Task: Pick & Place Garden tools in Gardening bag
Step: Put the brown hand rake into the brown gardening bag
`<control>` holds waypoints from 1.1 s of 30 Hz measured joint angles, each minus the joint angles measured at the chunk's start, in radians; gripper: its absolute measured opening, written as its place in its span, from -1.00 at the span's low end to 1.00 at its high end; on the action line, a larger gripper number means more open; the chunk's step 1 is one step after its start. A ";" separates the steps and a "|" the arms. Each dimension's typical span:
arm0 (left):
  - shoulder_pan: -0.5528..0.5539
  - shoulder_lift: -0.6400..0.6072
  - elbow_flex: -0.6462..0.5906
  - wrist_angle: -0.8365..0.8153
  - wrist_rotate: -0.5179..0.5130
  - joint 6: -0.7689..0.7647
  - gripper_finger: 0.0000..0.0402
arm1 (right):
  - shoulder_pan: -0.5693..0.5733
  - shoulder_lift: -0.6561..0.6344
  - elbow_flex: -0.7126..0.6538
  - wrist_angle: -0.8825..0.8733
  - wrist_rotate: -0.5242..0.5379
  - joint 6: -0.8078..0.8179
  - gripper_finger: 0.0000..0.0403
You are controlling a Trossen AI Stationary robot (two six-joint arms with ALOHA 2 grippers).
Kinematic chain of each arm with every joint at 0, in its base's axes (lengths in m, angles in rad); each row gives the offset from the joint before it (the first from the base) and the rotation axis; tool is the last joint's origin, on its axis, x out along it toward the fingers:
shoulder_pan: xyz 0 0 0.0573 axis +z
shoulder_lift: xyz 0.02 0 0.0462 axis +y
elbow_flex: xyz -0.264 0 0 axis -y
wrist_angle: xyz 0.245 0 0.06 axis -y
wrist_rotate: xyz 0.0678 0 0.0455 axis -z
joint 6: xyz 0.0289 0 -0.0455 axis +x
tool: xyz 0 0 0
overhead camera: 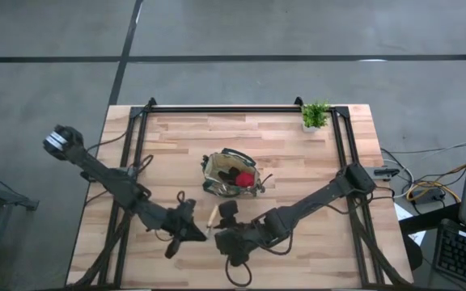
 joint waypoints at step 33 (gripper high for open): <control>0.225 -0.161 -0.119 -0.010 -0.057 -0.012 -0.94 | 0.000 -0.008 -0.005 -0.028 0.070 -0.024 -0.62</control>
